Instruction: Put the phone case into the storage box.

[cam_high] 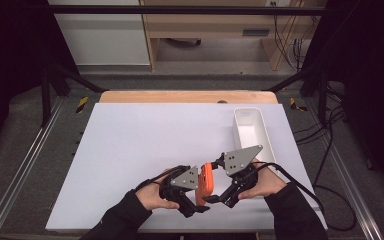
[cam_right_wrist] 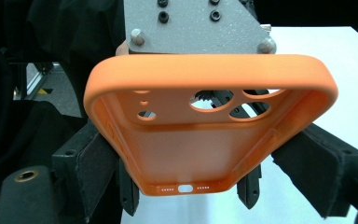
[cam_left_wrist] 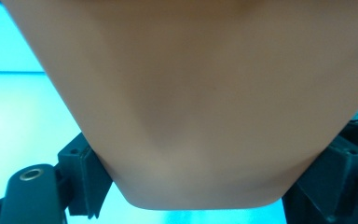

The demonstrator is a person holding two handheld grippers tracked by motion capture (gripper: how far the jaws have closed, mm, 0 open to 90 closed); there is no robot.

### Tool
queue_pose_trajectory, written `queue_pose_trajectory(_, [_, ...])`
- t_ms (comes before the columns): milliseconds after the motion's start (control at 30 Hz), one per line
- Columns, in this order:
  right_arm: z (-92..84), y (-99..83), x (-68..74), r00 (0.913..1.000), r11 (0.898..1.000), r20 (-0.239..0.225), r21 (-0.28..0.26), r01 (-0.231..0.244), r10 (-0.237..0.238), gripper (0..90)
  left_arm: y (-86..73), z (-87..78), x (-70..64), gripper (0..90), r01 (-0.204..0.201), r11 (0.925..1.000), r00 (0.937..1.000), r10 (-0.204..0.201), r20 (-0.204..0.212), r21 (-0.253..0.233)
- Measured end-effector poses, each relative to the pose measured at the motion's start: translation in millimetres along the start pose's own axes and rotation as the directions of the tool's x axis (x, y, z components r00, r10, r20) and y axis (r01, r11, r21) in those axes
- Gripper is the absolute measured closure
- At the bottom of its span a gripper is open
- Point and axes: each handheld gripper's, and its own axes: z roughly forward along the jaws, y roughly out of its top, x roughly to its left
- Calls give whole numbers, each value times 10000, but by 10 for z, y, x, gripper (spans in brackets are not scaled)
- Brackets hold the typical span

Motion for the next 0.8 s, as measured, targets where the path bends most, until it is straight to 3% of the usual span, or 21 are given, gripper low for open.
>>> queue_pose_trajectory(233, [-27,9,-4,9999,9999,159,-151,-13,15,160,-5,-49,1,79,240,9996,9997,-240,4,-160])
queue_pose_trajectory(500, [-116,28,-19,9981,9999,605,-121,-106,113,160,-77,-210,52,29,822,9949,9962,-837,-249,-577])
queue_pose_trajectory(633, [-164,41,-21,9970,9998,764,-139,-130,141,159,-137,-303,84,22,1129,9904,9916,-1174,-536,-801])
queue_pose_trajectory(800, [-215,49,-33,9946,9998,1033,-146,-122,136,160,-226,-418,117,8,1565,9819,9816,-1666,-934,-1068])
